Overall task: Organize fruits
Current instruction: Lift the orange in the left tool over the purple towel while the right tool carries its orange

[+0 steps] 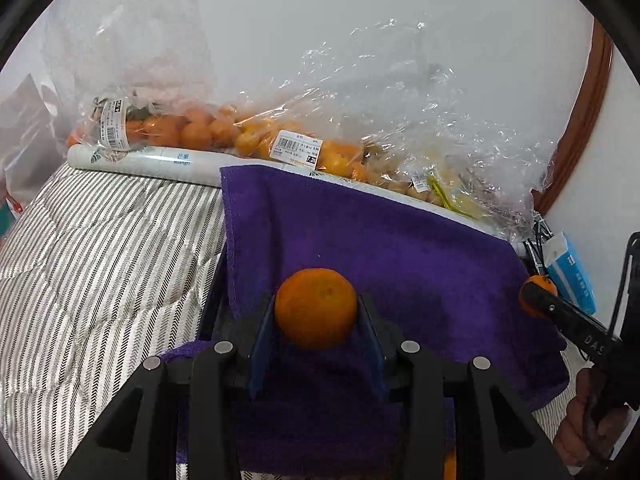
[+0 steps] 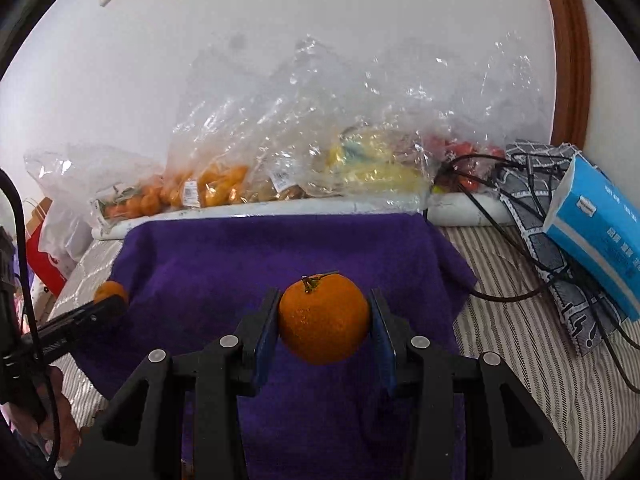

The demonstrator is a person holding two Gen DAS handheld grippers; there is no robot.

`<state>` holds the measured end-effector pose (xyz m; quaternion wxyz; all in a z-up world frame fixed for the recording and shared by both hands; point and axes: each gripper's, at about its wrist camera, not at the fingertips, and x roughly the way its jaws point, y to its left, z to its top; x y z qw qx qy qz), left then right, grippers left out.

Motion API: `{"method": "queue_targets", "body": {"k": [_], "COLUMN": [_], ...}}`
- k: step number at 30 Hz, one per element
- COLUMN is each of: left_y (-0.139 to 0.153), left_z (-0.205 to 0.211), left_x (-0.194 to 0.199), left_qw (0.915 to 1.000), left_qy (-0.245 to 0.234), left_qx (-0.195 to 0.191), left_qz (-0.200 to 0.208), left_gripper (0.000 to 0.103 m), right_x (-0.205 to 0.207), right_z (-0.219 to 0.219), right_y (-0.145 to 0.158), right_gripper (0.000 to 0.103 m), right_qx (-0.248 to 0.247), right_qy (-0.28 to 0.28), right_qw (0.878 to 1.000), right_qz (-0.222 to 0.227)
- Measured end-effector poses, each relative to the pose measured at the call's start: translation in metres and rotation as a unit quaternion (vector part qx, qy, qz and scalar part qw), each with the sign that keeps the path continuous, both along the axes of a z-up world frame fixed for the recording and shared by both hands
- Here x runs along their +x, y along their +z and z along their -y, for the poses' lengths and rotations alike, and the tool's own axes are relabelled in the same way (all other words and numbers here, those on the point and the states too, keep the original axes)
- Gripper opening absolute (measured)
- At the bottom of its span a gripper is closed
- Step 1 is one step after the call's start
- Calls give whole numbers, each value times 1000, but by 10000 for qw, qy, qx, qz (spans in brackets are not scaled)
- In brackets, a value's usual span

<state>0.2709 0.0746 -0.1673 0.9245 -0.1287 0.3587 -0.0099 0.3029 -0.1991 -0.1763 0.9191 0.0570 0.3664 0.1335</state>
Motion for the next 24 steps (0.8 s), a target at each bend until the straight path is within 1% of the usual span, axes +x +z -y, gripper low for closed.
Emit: {"method": "queue_targets", "body": {"k": [4,7,13,18,24], "left_y": [1,-1,-4,-4,-3], "left_z": [-2,-2,3,7,15], "left_x": [0,1,4,4,3], "left_qw": [9998,9995,9995,9994,9990], "left_qy": [-81,-84,-81,-93,-296], "left_qx": [-180,-230,-20,108,177], "left_qz": [-103,-193,-310,-314,-280], "left_gripper": [39,39,39,39,39], "right_x": [1,0,1,2,1], "right_z": [-6,-11,-16,-18,-20], "right_y": [-6,-9,-16,-20,-22], "right_gripper": [43,43,43,43,43], "right_qx": [-138,-210,-276,-296,-355], "right_qy": [35,99,144,182,209], "right_qw": [9999,9997,9994,9992,9989], "right_qz": [-28,-39,-124,-197,-215]}}
